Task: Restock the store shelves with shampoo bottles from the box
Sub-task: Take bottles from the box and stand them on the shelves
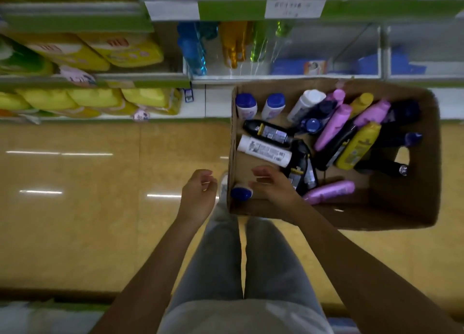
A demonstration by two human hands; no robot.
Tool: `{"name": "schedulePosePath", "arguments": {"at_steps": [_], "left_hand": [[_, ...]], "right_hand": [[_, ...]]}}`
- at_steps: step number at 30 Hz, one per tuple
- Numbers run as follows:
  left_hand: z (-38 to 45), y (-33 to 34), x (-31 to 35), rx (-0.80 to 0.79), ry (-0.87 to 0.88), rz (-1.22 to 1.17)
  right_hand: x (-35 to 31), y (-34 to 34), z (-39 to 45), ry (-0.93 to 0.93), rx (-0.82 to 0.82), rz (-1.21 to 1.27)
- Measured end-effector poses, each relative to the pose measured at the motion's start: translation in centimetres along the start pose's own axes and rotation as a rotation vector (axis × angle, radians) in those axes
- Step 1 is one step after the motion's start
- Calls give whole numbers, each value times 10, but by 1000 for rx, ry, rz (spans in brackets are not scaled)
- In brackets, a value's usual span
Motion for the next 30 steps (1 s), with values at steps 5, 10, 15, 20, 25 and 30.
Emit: {"name": "schedulePosePath", "arguments": {"at_steps": [5, 10, 15, 20, 25, 30], "left_hand": [[12, 3, -15, -14, -30, 11], [15, 4, -22, -22, -42, 48], [14, -2, -26, -26, -41, 38], [14, -9, -24, -32, -26, 42], [10, -15, -11, -48, 3, 11], [5, -23, 22, -38, 57, -36]], "right_hand": [[20, 19, 18, -26, -185, -200], [27, 42, 37, -68, -224, -494], [29, 55, 46, -151, -120, -747], [27, 45, 44, -115, -12, -561], [18, 4, 30, 62, 91, 3], [-30, -43, -12, -69, 139, 183]]}}
Point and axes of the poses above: each hand's wrist, its own z-axis towards the middle knuckle, its own y-axis out of the palm, x = y × z, the point moved 6 cm from there along z, towards the middle knuckle, and after that the axes turned 5 degrees about y, right-handed, at the moved point
